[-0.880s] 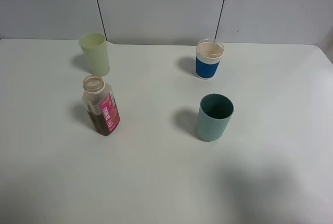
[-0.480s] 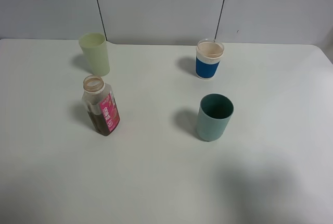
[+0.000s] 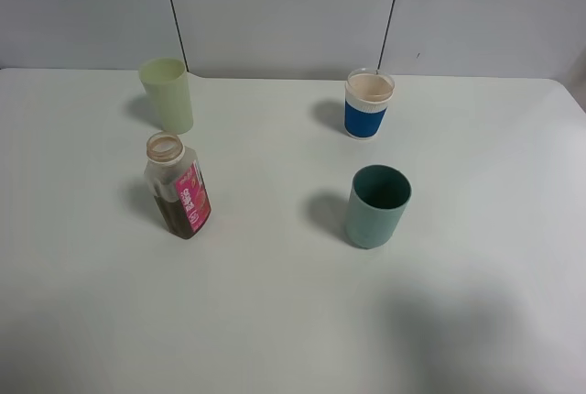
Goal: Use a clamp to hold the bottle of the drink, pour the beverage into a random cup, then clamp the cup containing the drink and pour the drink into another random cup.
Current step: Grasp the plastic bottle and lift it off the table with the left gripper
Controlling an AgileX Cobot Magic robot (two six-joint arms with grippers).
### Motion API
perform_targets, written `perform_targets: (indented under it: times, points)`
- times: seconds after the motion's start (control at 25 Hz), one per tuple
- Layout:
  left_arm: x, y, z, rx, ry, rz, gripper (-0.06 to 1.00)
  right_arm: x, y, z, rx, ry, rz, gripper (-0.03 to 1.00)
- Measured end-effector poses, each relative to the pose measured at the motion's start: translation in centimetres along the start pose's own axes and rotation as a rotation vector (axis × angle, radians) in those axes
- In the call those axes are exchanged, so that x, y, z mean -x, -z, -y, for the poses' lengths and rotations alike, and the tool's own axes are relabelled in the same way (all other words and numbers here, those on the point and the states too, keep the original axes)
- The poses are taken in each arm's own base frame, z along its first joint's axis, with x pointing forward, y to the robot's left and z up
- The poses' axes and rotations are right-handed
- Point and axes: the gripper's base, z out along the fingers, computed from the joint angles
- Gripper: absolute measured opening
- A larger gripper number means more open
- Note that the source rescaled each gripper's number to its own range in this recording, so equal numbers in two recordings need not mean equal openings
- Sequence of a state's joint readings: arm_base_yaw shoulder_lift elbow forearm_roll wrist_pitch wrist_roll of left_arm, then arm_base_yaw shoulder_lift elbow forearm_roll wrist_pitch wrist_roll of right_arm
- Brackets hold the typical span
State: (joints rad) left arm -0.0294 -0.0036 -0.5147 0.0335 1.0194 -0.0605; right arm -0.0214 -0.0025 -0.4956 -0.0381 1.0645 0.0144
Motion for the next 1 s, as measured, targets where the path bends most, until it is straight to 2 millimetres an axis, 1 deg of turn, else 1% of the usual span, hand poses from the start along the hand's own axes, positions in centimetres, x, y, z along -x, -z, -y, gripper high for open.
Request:
perform_targets:
  times: [0.08,0.24,0.48,0.6,0.76,0.84,1.0]
  points:
    - [0.8,0.1,0.0,-0.004,0.001,0.053,1.00,0.0,0.0,0.0,0.000,0.000,0.000,1.00]
    - [2.1,-1.2,0.2,-0.006,-0.001,0.028,1.00,0.0,0.0,0.0,0.000,0.000,0.000,1.00]
    - [4.3,-4.3,0.4,-0.013,-0.051,-0.086,1.00,0.0,0.0,0.0,0.000,0.000,0.000,1.00]
    - [5.1,-6.3,0.8,-0.041,-0.077,-0.182,1.00,0.0,0.0,0.0,0.000,0.000,0.000,1.00]
    - [5.2,-9.0,1.3,-0.096,-0.093,-0.318,1.00,0.0,0.0,0.0,0.000,0.000,0.000,1.00]
    - [4.8,-10.5,1.5,-0.119,-0.102,-0.408,1.00,0.0,0.0,0.0,0.000,0.000,0.000,1.00]
    - [3.9,-12.5,1.8,-0.157,-0.124,-0.575,1.00,0.0,0.0,0.0,0.000,0.000,0.000,1.00]
